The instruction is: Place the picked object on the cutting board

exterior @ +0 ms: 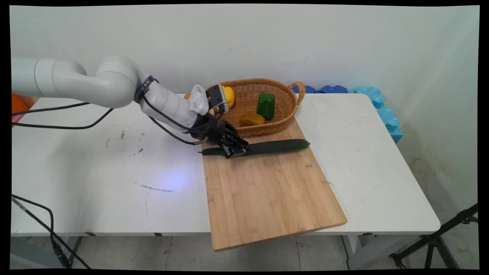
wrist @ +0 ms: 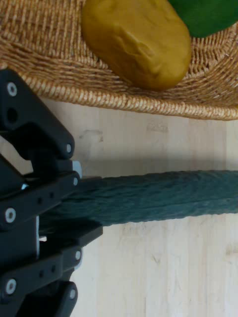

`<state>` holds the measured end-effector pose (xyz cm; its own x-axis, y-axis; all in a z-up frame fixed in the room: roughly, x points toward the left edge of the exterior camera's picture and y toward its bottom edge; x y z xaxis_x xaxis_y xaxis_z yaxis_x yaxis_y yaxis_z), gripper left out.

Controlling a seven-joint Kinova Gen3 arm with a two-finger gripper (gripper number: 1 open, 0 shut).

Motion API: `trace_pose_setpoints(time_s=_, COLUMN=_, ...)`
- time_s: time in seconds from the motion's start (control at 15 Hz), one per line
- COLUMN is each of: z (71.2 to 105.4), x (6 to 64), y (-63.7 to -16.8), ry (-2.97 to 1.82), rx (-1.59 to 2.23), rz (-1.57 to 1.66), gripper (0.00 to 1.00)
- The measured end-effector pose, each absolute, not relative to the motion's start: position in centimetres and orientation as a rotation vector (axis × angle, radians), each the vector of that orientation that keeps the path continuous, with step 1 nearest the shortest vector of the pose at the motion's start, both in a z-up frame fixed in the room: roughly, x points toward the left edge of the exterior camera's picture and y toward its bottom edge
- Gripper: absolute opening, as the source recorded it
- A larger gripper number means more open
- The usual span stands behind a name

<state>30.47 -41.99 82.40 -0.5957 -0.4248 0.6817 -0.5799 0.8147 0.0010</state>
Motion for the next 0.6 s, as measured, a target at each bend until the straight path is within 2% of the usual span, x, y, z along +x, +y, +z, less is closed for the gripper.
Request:
trace_pose_setpoints(time_s=0.13, z=82.08, x=30.42, y=-42.0, ry=-2.29, rx=0.739, rz=0.287, gripper=0.0)
trace_pose_setpoints(time_s=0.2, z=81.98, x=30.4, y=-41.98, ry=-2.288, rx=0.74, rz=0.286, gripper=1.0)
trace_pose_setpoints(time_s=0.6, z=81.73, x=30.3, y=-41.92, ry=-2.275, rx=0.744, rz=0.286, gripper=1.0)
